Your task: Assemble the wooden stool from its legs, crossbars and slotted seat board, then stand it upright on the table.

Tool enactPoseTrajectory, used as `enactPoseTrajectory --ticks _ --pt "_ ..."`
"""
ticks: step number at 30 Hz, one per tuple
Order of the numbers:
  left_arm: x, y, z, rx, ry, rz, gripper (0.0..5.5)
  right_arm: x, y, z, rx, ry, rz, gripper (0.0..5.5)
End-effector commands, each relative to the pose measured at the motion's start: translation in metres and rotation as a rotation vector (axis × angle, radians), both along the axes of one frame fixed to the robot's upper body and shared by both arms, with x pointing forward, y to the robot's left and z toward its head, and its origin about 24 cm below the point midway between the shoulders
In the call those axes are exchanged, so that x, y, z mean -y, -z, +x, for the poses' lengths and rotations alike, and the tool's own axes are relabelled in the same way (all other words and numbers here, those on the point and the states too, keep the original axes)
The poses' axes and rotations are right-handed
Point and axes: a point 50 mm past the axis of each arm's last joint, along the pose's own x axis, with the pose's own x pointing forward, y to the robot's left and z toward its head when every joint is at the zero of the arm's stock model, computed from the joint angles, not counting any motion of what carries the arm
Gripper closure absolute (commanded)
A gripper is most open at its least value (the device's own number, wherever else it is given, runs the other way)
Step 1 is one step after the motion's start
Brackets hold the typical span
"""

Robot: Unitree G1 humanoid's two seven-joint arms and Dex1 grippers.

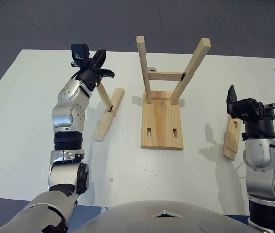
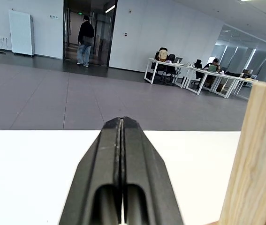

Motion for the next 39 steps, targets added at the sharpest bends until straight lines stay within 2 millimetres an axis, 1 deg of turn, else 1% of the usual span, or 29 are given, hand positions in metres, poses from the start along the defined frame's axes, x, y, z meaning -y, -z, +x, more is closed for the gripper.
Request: enactPoseTrajectory --ticks 1,3,5,8,14,19,22,27,33,35,37,39 --pt "-0.007 -0.049 -0.002 0.134 -0.023 -0.012 5.46 -0.001 -0.001 0.001 0.003 -0.001 0.000 0.10" --pt "-0.007 -0.059 -0.006 0.164 -0.023 -0.018 5.46 -0.001 -0.001 0.001 0.003 -0.002 -0.001 0.10" --pt "-0.004 -0.064 -0.011 0.182 -0.009 -0.014 5.46 -0.001 -0.001 0.001 0.004 -0.002 -0.001 0.10" --pt "-0.003 -0.064 -0.014 0.185 -0.005 0.000 5.46 -0.001 -0.001 0.000 0.005 -0.002 -0.001 0.10" --pt "0.002 -0.035 -0.014 0.097 0.010 -0.004 5.46 0.000 -0.001 0.000 0.002 -0.005 -0.004 0.10" --pt "0.007 -0.007 -0.014 0.008 0.023 -0.019 5.46 0.000 -0.001 -0.001 0.001 0.000 -0.004 0.10" --pt "0.008 0.002 -0.018 -0.017 0.021 -0.030 5.46 -0.001 -0.002 0.003 0.003 -0.013 -0.005 0.10" --pt "0.004 0.015 -0.017 -0.049 0.003 -0.017 5.46 0.000 -0.002 0.004 0.004 -0.014 -0.004 0.10" --pt "0.005 0.017 -0.015 -0.056 0.008 -0.015 5.46 0.000 -0.003 0.003 0.006 -0.012 -0.005 0.10" --pt "0.004 0.015 -0.015 -0.049 0.003 -0.015 5.46 0.000 -0.003 0.003 0.006 -0.010 -0.005 0.10" --pt "0.001 0.006 -0.014 -0.014 -0.010 -0.013 5.46 0.000 -0.003 0.004 0.007 -0.014 -0.006 0.10" --pt "0.000 -0.007 -0.014 0.053 -0.013 -0.006 5.46 0.000 -0.003 0.005 0.008 -0.016 -0.007 0.10"
